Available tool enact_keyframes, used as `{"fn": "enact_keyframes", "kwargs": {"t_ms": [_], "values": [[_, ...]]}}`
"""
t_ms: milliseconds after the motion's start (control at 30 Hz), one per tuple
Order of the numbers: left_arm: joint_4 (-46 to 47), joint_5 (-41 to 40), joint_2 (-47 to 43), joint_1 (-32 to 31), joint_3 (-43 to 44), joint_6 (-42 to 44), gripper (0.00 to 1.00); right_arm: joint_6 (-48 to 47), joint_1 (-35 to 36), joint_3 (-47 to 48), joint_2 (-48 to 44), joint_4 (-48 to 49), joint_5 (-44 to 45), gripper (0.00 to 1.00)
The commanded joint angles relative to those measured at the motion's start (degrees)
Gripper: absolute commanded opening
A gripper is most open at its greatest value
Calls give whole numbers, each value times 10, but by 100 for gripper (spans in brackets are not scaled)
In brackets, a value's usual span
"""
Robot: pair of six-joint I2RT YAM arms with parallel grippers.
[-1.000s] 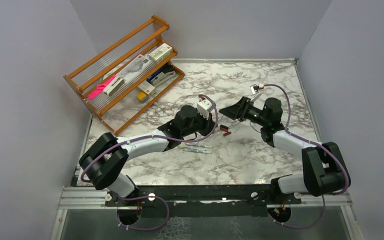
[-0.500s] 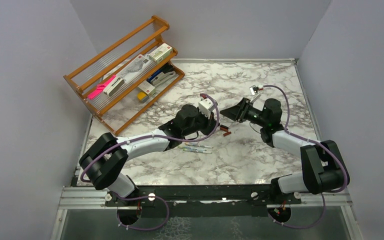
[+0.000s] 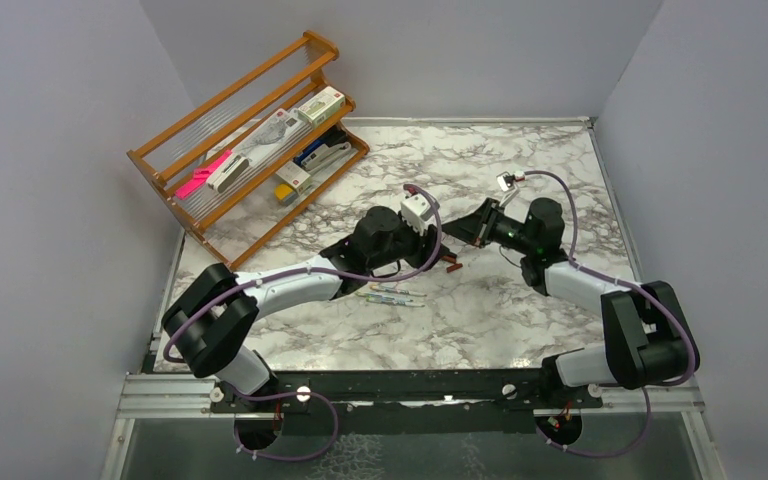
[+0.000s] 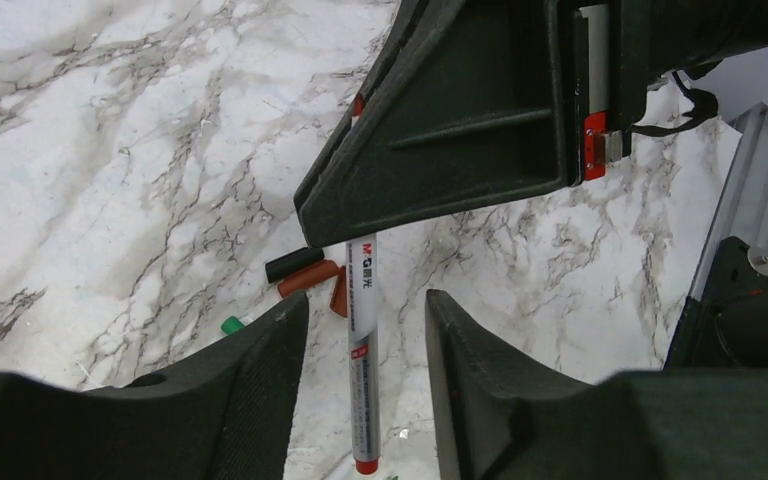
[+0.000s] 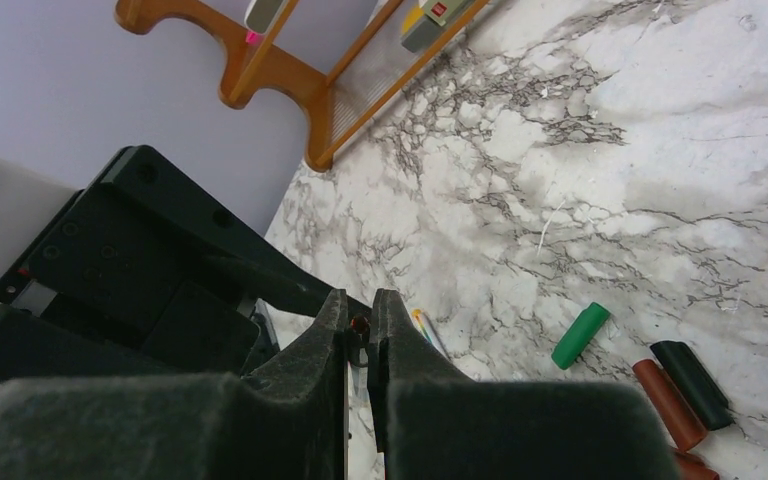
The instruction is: Insert the pens into the pen caps
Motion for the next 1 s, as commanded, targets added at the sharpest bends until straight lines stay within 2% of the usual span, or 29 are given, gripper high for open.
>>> {"fn": "enact_keyframes", "kwargs": {"t_ms": [0, 167, 233, 333, 500, 567, 600, 767, 967], "values": [[17, 14, 5, -4, 21, -1, 51, -28, -1, 14, -22, -23, -22, 1], [17, 23, 17, -5, 24, 0, 51, -30, -1, 19, -37, -26, -24, 1], [17, 24, 21, -5, 25, 0, 42, -21, -1, 17, -40, -13, -30, 1], [17, 27, 30, -6, 26, 1, 36, -12, -1, 18, -41, 0, -40, 1], [17, 32, 33, -7, 29, 0, 19, -13, -1, 16, -40, -1, -41, 1], [17, 33, 35, -7, 30, 1, 4, -12, -1, 13, -42, 3, -42, 1], [17, 34, 36, -7, 29, 2, 0, -13, -1, 12, -43, 3, -42, 1], [21, 29, 38, -6, 24, -3, 0, -22, -1, 10, -49, -2, -39, 1], [46, -45, 13, -7, 1, -23, 0, -44, -1, 8, -67, -13, -35, 1]]}}
